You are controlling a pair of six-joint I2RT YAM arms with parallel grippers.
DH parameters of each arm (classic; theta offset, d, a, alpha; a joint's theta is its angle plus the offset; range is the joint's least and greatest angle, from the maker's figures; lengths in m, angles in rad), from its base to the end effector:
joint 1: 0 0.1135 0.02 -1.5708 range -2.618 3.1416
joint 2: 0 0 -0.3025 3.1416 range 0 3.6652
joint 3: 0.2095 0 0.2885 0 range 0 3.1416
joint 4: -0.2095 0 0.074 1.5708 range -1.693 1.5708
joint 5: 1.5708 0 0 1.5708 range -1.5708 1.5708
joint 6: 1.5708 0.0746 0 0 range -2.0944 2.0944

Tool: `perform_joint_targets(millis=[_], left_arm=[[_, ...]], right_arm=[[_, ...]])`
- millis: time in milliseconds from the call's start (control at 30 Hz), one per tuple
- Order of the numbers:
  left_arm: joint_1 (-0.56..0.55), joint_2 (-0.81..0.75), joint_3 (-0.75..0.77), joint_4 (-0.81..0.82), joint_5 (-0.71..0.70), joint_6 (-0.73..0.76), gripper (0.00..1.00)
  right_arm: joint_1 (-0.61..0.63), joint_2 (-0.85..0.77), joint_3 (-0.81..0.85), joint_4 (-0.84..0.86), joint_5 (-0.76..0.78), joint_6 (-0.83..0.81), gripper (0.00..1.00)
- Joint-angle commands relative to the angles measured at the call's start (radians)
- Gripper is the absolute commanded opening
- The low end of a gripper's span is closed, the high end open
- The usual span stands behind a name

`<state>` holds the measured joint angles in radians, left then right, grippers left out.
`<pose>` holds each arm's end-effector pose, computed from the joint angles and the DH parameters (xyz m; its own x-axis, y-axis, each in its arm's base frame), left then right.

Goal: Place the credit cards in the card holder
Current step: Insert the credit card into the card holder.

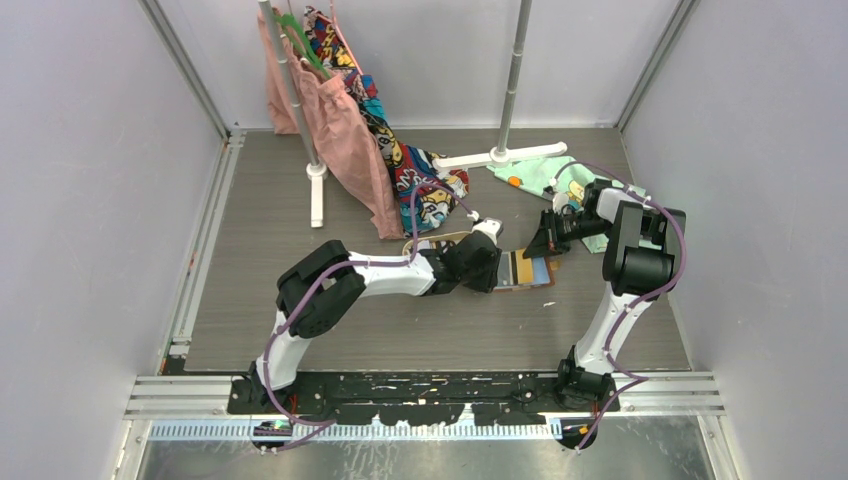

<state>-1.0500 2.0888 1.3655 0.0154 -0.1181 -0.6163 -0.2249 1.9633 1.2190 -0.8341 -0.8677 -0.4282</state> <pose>0.2731 -0.4584 0.1382 -0.7362 0.1298 -0.6642 0.4796 0.7926 -0.3766 0.3860 -0.0299 0.1237 -0.9490 -0.0583 -0.3098 -0.2684 0.6648 0.6971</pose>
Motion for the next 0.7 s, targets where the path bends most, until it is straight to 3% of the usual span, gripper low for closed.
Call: perform_joint_targets(millis=[0, 667], left_arm=[[0.011, -0.001, 0.044, -0.004, 0.002, 0.013, 0.34], [0.014, 0.012, 0.063, -0.012, 0.021, 0.013, 0.33]], right_arm=[[0.006, -0.010, 0.015, -0.032, -0.001, -0.047, 0.01], [0.007, 0.002, 0.018, -0.078, 0.061, -0.022, 0.01]])
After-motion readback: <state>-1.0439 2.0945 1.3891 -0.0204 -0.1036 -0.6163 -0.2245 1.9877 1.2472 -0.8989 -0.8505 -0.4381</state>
